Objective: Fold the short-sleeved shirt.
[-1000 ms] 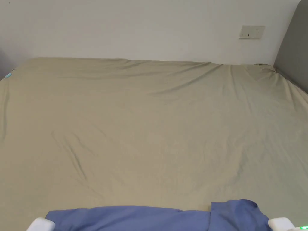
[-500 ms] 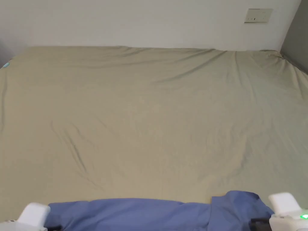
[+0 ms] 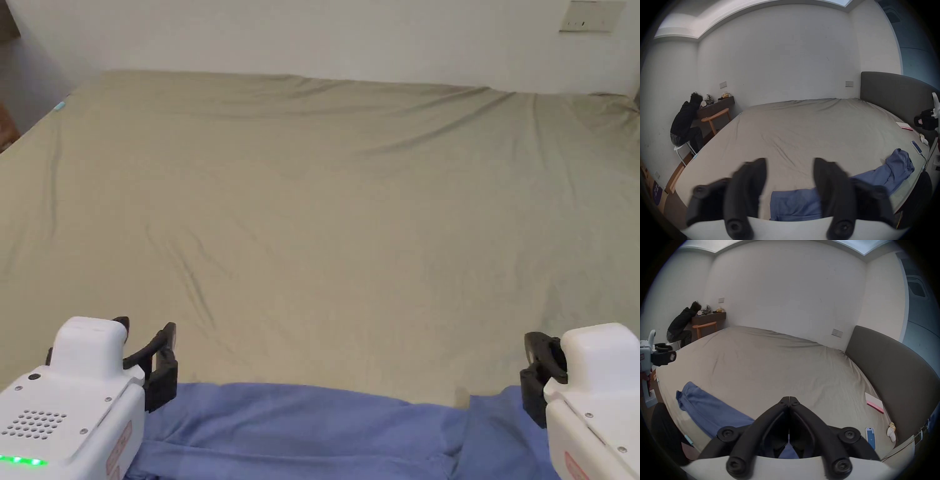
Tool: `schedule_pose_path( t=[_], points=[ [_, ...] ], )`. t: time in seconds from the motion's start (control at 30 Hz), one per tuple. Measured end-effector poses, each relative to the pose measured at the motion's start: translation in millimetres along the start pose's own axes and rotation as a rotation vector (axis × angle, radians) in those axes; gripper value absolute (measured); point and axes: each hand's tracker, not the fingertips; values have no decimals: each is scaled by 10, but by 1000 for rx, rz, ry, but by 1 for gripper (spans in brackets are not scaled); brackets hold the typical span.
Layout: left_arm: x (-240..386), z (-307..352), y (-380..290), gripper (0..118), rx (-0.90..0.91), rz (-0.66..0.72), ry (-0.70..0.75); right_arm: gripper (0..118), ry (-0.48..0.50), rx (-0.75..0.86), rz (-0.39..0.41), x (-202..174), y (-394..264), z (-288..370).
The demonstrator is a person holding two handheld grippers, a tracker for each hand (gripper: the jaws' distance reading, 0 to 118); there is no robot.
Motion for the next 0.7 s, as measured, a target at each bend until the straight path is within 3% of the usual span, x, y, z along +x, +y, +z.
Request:
schedule_pose_path(
  t=[0.1, 0.13, 0.23, 0.37, 0.43, 0.53, 0.57, 0.63, 0.67, 0.7],
  points=[
    [-62, -20, -94, 4, -38, -9, 2, 1, 5, 8, 2, -72, -50, 40],
    [-98, -18, -126, 0, -50, -4, -13, 1, 2, -1, 16, -83, -43, 32],
    [-281, -80, -207, 0, -134, 63, -101, 1, 5, -17, 17, -73, -63, 28],
    [-775, -378, -446, 0, -278, 257, -366, 1, 9, -36, 0, 7, -66, 40],
    [-1011, -582, -648, 0, -358, 354, -419, 1, 9, -43, -1, 52, -73, 44],
    [-1419, -948, -1022, 1, -568, 636, -534, 1, 21, -61, -24, 128, -75, 63],
    [-1519, -1027, -1149, 16, -592, 687, -533, 1, 20, -62, -29, 145, -80, 75],
    [-1637, -1168, -1350, 96, -629, 713, -509, 1, 5, -66, -21, 163, -90, 94],
    [-1676, -1216, -1426, 118, -630, 725, -512, 1, -1, -71, -15, 150, -86, 108],
    [-1770, -1233, -1527, 114, -615, 785, -498, 1, -3, -75, -15, 159, -91, 116]
  ],
)
